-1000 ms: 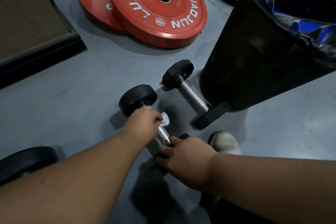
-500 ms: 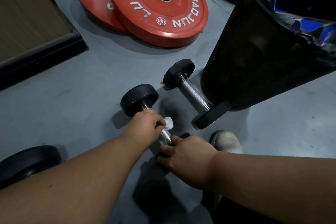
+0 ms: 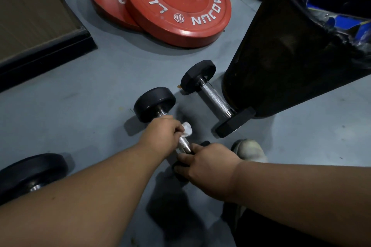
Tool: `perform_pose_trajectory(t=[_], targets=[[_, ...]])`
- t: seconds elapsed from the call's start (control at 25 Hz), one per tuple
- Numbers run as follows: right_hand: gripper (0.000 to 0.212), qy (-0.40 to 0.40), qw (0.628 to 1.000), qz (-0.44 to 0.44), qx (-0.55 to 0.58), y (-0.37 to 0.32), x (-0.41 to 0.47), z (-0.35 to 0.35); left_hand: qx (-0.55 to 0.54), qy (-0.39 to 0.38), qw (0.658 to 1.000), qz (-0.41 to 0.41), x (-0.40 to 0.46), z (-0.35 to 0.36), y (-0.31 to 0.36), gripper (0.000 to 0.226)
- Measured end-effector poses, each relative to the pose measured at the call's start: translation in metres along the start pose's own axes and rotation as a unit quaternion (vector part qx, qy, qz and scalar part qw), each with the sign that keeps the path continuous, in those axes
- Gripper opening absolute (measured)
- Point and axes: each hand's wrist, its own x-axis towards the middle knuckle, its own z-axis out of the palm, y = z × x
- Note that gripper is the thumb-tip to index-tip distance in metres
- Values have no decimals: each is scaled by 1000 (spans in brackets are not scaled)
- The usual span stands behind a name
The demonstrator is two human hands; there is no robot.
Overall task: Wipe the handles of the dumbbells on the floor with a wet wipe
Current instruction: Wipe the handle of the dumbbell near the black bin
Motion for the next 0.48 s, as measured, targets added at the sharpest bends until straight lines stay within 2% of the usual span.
perform_pose_trajectory(t=[0.2, 0.36, 0.48], targets=[[42, 10, 1000, 7, 7, -1, 1, 0, 15, 38, 998, -51, 14, -19, -9, 14], [39, 7, 1000, 8, 4, -3, 2, 5, 20, 50, 998, -37, 9, -13, -9, 15], [37, 6, 1000, 11, 1, -4, 3, 8, 29, -5, 1000, -7, 7, -12, -5, 16]])
